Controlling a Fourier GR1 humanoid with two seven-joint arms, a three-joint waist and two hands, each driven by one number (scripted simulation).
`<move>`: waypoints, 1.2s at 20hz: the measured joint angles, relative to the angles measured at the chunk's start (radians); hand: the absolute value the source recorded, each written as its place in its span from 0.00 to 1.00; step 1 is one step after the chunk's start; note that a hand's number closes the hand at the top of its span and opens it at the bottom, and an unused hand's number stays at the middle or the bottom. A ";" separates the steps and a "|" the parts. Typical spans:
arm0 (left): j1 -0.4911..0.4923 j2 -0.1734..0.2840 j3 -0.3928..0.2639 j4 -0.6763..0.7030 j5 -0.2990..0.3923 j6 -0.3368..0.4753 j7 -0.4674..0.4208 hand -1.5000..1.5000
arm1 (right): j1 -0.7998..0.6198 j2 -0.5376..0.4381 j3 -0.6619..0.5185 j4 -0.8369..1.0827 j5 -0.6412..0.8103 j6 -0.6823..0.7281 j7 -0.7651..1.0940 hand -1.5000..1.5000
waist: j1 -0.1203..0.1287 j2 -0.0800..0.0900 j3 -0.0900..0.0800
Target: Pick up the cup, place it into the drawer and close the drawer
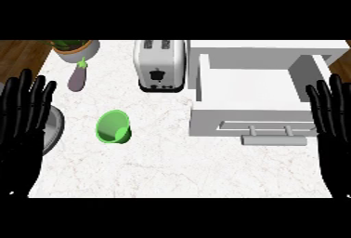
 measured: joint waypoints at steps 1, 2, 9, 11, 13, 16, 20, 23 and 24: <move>-0.003 -0.005 -0.002 0.018 -0.002 -0.003 -0.012 0.00 | 0.007 0.002 0.001 0.005 0.003 0.003 -0.010 0.00 | -0.001 -0.001 0.001; -0.010 -0.006 0.002 0.041 0.006 -0.012 -0.028 0.00 | 0.005 0.002 -0.005 0.021 -0.001 0.009 -0.020 0.00 | -0.003 -0.001 0.002; -0.063 -0.040 -0.006 0.148 0.114 -0.064 -0.009 0.00 | 0.010 0.008 0.025 0.000 -0.053 0.042 0.073 0.00 | -0.011 0.000 0.003; -0.092 -0.054 -0.003 0.196 0.141 -0.066 0.002 0.00 | -0.005 0.012 0.022 0.012 -0.074 0.047 0.092 0.00 | -0.010 0.000 0.004; -0.099 -0.068 -0.007 0.220 0.158 -0.069 0.000 0.00 | -0.028 0.016 0.023 0.025 -0.080 0.044 0.117 0.00 | -0.009 -0.001 0.004; -0.102 -0.078 -0.007 0.252 0.173 -0.079 -0.015 0.00 | -0.040 0.021 0.024 0.013 -0.085 0.041 0.147 0.00 | -0.007 -0.002 0.004; -0.143 -0.090 -0.013 0.283 0.175 -0.058 -0.002 0.00 | -0.034 0.028 0.019 0.050 -0.083 0.052 0.107 0.00 | -0.007 -0.002 0.004; -0.167 -0.090 -0.008 0.288 0.177 -0.047 0.015 0.00 | -0.053 0.023 0.007 0.041 -0.093 0.053 0.138 0.00 | -0.007 -0.002 0.004; -0.168 -0.090 -0.010 0.278 0.173 -0.040 0.028 0.00 | -0.045 0.025 0.009 0.041 -0.091 0.055 0.130 0.00 | -0.007 -0.002 0.004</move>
